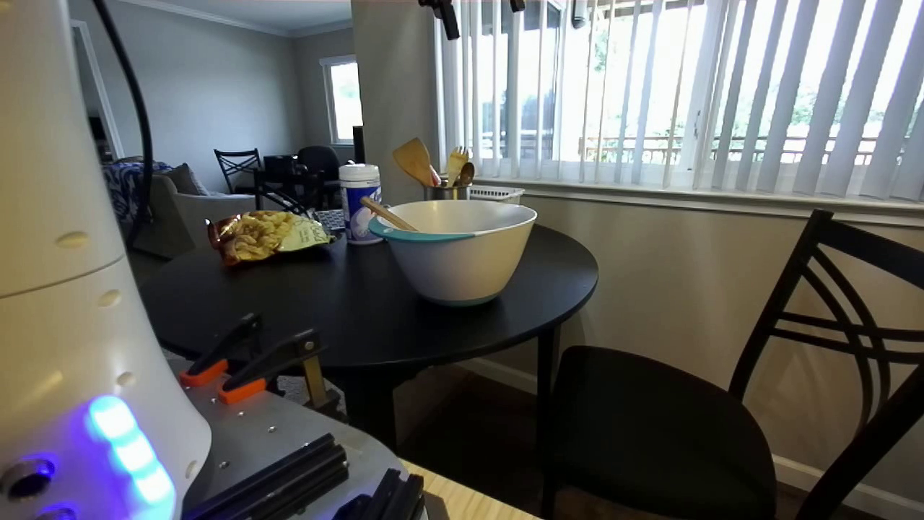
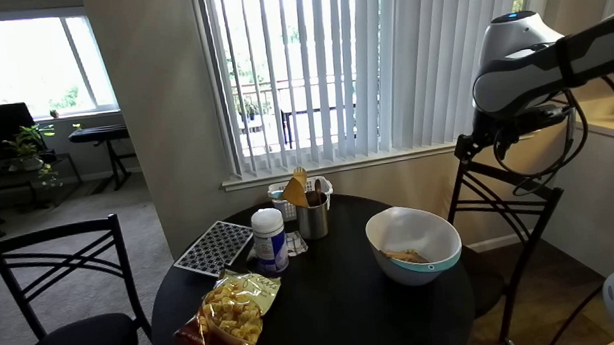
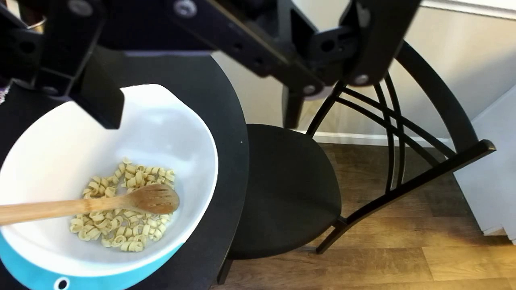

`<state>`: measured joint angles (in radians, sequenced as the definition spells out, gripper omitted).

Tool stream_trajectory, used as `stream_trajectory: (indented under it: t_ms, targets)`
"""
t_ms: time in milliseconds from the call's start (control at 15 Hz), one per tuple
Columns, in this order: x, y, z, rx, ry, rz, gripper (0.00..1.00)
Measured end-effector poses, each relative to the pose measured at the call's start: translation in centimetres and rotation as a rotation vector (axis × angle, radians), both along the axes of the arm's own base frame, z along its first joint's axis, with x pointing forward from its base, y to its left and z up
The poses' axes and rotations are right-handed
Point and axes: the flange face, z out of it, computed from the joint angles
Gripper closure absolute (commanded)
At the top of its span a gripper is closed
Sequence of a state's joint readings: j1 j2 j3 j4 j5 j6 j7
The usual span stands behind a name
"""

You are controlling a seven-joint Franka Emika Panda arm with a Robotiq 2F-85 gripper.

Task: Use the cooking stick to stir the contents of the white bowl

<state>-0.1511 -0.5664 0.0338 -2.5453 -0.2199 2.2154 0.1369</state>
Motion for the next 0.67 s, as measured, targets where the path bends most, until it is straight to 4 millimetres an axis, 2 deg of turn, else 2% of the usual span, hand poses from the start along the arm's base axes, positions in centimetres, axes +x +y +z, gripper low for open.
stream_trajectory:
  t_ms: [133,267,467,667]
  targets:
    - [0.1,0.6,0.0,0.001,-0.002,0.015,0.0]
    - [0.1,2.7,-0.5,0.017,0.002,0.058,0.0]
    - [-1.1,8.7,-3.0,0.07,0.024,0.171,0.0]
    - [-3.4,14.4,-5.9,0.084,0.03,0.302,0.0]
